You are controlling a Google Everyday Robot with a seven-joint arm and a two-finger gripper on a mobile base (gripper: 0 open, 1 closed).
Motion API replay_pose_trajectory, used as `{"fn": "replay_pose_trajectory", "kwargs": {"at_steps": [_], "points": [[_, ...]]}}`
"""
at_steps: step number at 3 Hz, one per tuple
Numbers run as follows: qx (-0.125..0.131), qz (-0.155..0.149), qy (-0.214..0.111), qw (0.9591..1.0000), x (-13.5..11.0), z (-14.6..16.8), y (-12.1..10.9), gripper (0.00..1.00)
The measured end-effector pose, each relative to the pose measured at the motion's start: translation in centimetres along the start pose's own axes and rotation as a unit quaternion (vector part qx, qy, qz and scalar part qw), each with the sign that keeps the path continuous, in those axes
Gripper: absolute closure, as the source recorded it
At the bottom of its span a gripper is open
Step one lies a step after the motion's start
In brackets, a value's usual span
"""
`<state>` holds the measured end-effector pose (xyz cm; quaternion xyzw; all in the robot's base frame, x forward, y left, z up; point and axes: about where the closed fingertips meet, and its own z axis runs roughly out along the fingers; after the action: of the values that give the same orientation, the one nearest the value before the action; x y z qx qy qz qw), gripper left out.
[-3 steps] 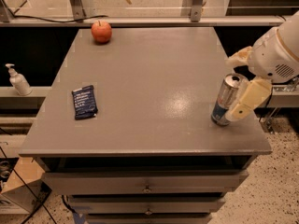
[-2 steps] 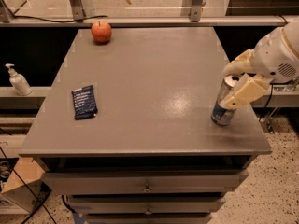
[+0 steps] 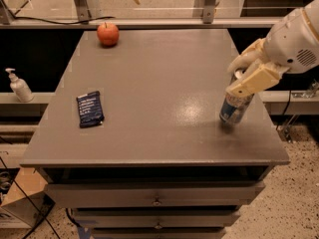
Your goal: Move redbull can near rxbar blueberry
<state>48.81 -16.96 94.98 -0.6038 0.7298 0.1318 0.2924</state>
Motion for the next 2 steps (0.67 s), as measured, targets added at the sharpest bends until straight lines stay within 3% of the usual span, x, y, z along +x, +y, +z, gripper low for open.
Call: {"fn": "replay_pose_trajectory", "kwargs": {"at_steps": [1,2], "points": [[0.000,-0.001,0.000,1.0000,-0.16,0.03,0.03,1.00],[-0.007,0.001,0.002,1.0000,-0.10,0.49,0.05,1.00]]}}
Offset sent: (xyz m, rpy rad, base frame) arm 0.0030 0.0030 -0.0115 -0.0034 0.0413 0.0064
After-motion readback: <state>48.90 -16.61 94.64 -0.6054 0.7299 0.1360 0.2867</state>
